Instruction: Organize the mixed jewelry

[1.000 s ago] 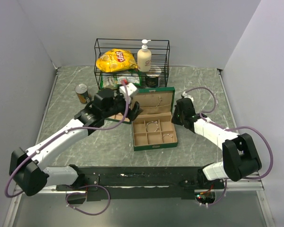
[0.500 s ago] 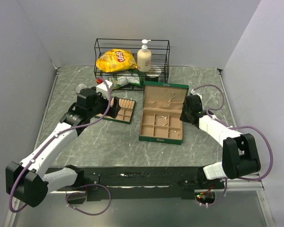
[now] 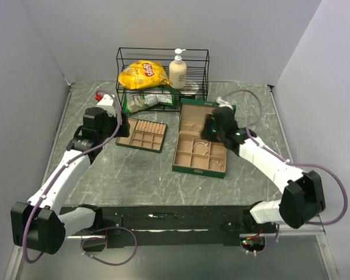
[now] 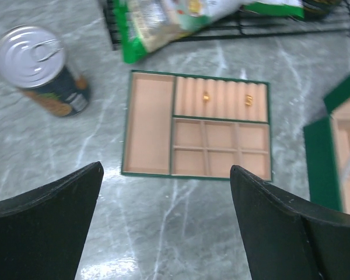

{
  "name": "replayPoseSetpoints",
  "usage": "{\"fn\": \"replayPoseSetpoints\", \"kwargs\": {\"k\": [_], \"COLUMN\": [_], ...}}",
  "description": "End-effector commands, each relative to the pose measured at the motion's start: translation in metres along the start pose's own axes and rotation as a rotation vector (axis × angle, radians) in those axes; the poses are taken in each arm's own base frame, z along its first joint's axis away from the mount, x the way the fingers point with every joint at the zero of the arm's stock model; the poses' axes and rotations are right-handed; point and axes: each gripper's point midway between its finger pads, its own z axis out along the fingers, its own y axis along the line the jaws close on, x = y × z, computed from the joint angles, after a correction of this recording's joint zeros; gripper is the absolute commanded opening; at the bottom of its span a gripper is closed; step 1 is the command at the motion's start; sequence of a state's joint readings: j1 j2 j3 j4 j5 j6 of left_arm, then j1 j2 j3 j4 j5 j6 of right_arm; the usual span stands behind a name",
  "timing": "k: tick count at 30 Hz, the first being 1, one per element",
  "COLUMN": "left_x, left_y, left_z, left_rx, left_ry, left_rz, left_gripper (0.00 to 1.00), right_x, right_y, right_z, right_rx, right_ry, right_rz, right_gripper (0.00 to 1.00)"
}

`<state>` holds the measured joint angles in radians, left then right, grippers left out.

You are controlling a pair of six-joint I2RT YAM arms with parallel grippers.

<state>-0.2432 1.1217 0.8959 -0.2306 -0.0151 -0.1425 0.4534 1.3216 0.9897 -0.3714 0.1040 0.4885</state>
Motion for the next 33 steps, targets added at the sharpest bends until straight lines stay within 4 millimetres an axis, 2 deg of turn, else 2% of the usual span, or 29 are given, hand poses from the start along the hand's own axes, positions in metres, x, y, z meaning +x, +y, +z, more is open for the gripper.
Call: {"fn": "replayPoseSetpoints", "kwargs": {"k": [1, 2, 5, 6, 7, 8, 9, 10, 12, 16, 21, 24, 33], "left_x": [-0.024, -0.022, -0.019, -0.019, -0.020, -0.020, -0.023, -0.023, -0.024, -0.023, -0.023, -0.022, -0.019], "left_y": [0.015, 0.018, 0.027, 0.029, 0.031, 0.035, 0.036, 0.038, 0.040, 0.038, 0.037, 0.037, 0.035], "left_z": [-0.003, -0.003, -0.005, -0.007, -0.008, -0.009, -0.012, -0.013, -0.014, -0.012, -0.010, -0.010, -0.006], "left_rx": [-0.074, -0.088, -0.139, -0.148, -0.160, -0.184, -0.190, -0.200, -0.212, -0.205, -0.200, -0.199, -0.188], "left_ry": [-0.067, -0.060, -0.054, -0.057, -0.063, -0.070, -0.081, -0.084, -0.091, -0.081, -0.073, -0.068, -0.051], "left_rz": [-0.066, -0.064, -0.066, -0.065, -0.066, -0.066, -0.067, -0.069, -0.073, -0.075, -0.074, -0.072, -0.071], "left_gripper": [0.96, 0.96, 0.96, 0.96, 0.96, 0.96, 0.96, 0.96, 0.96, 0.96, 0.96, 0.96, 0.96], "right_x": [-0.012, -0.005, 0.003, 0.014, 0.006, 0.010, 0.026, 0.019, 0.030, 0.039, 0.049, 0.058, 0.064], "right_y": [0.090, 0.107, 0.139, 0.143, 0.156, 0.161, 0.169, 0.179, 0.189, 0.190, 0.180, 0.174, 0.163], "right_z": [0.011, 0.014, 0.034, 0.049, 0.051, 0.055, 0.065, 0.066, 0.076, 0.094, 0.118, 0.126, 0.140], "right_rx": [-0.137, -0.164, -0.162, -0.132, -0.141, -0.137, -0.130, -0.129, -0.105, -0.037, 0.057, 0.100, 0.166], "right_ry": [0.006, 0.024, 0.052, 0.072, 0.053, 0.064, 0.096, 0.075, 0.084, 0.096, 0.113, 0.134, 0.133], "right_rz": [0.066, 0.059, 0.058, 0.046, 0.052, 0.047, 0.024, 0.027, 0.007, 0.017, 0.013, -0.003, -0.013], "right_gripper": [0.49, 0.49, 0.48, 0.48, 0.48, 0.47, 0.47, 0.47, 0.47, 0.46, 0.45, 0.45, 0.43]}}
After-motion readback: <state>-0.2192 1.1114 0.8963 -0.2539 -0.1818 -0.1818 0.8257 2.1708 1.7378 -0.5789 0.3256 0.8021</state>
